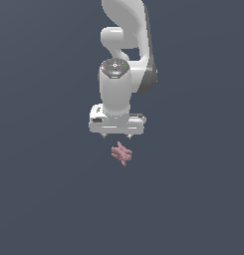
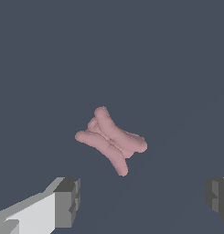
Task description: Pick up the object and move it to a goal position.
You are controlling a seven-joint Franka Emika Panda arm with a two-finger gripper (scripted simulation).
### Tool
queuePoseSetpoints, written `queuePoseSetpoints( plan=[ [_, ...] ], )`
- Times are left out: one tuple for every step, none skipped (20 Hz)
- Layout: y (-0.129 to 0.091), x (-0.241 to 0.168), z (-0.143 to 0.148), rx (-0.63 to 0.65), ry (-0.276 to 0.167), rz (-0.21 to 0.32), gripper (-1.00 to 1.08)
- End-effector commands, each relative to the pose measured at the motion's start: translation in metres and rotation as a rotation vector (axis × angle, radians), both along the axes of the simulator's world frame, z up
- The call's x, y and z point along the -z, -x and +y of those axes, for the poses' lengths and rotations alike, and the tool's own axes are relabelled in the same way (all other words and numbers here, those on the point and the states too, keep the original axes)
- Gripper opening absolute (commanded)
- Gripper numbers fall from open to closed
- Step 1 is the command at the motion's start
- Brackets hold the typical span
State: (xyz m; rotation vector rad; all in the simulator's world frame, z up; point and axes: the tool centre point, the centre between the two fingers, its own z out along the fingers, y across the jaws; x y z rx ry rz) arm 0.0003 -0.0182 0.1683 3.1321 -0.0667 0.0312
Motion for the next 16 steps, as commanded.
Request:
queuePoseSetpoints(
  plan=[
    [0.0, 0.0, 0.0, 0.0, 0.0, 0.0, 1.0],
    [0.0, 0.0, 0.001, -0.001, 0.0, 0.0, 1.0],
    [0.0, 0.0, 0.002, -0.005, -0.001, 0.001, 1.0],
    [0.001, 0.0, 0.006, -0.011, -0.003, 0.002, 1.0],
    [0.001, 0.001, 0.01, -0.02, -0.006, 0.003, 1.0],
    [0.002, 0.001, 0.015, -0.031, -0.009, 0.004, 1.0],
    [0.003, 0.002, 0.021, -0.043, -0.013, 0.006, 1.0],
    [0.003, 0.002, 0.027, -0.054, -0.016, 0.008, 1.0],
    [0.004, 0.002, 0.031, -0.062, -0.018, 0.009, 1.0],
    [0.005, 0.002, 0.034, -0.068, -0.02, 0.01, 1.0],
    [0.005, 0.003, 0.036, -0.071, -0.021, 0.01, 1.0],
    [0.005, 0.003, 0.037, -0.071, -0.022, 0.011, 1.0],
    [0.005, 0.002, 0.036, -0.07, -0.021, 0.01, 1.0],
    [0.005, 0.002, 0.035, -0.069, -0.021, 0.01, 1.0],
    [0.005, 0.003, 0.035, -0.07, -0.02, 0.01, 1.0],
    [0.004, 0.003, 0.035, -0.073, -0.02, 0.01, 1.0]
  ],
)
